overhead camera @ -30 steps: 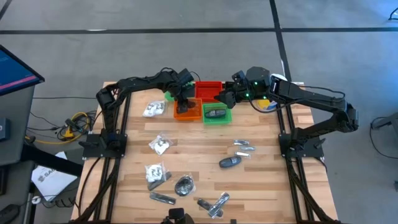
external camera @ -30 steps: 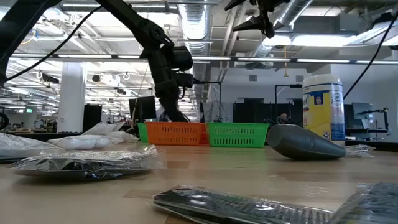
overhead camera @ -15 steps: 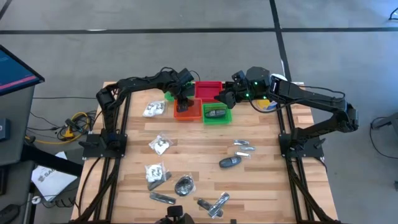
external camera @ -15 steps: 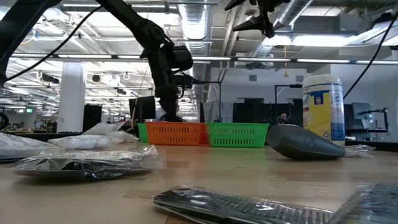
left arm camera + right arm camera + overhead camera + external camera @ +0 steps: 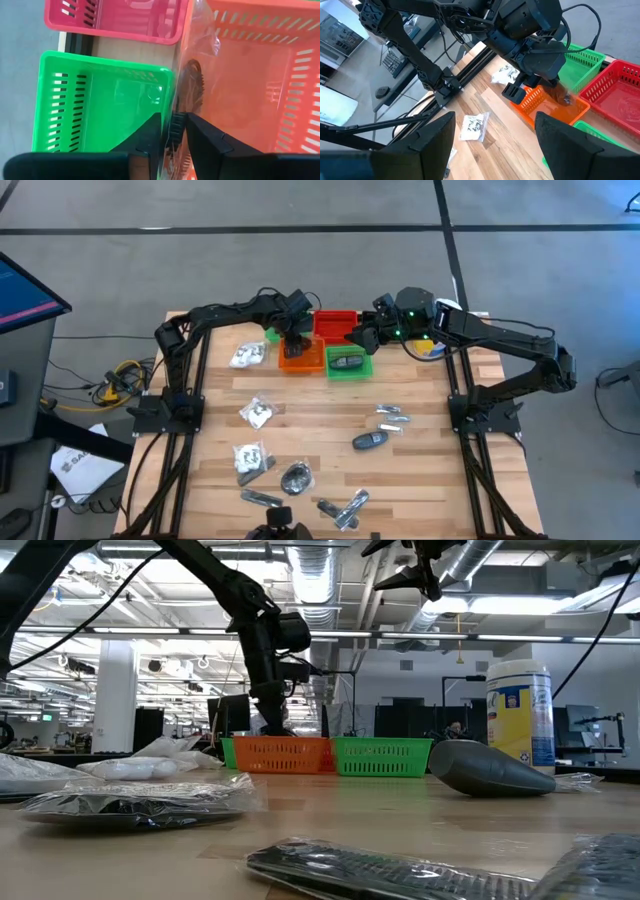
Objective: Pick & Place Travel size toiletries
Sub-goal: Put the black hair brush into the orange bin, then put the vanity pack into the green bin
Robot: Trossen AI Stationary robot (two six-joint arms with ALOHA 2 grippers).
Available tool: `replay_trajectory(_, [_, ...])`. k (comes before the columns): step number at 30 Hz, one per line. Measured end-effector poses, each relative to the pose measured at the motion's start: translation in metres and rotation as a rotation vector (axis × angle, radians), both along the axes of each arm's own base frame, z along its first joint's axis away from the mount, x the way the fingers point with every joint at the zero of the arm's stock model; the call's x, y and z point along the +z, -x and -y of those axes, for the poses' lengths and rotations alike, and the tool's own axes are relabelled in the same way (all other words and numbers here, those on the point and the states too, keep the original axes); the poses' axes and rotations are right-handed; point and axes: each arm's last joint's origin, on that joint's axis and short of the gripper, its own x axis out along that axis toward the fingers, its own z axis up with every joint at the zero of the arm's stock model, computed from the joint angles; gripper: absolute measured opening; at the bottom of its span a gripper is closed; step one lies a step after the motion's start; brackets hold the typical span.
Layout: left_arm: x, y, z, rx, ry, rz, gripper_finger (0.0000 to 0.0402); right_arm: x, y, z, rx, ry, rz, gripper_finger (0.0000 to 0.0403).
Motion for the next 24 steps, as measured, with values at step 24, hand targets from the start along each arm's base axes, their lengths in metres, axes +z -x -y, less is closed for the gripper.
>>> replay_trajectory(24, [0.04, 0.009, 0.006, 0.007, -0.066, 0.107, 0.0128, 0.0, 0.001, 0.002, -0.006, 0.0, 0.0, 0.0265])
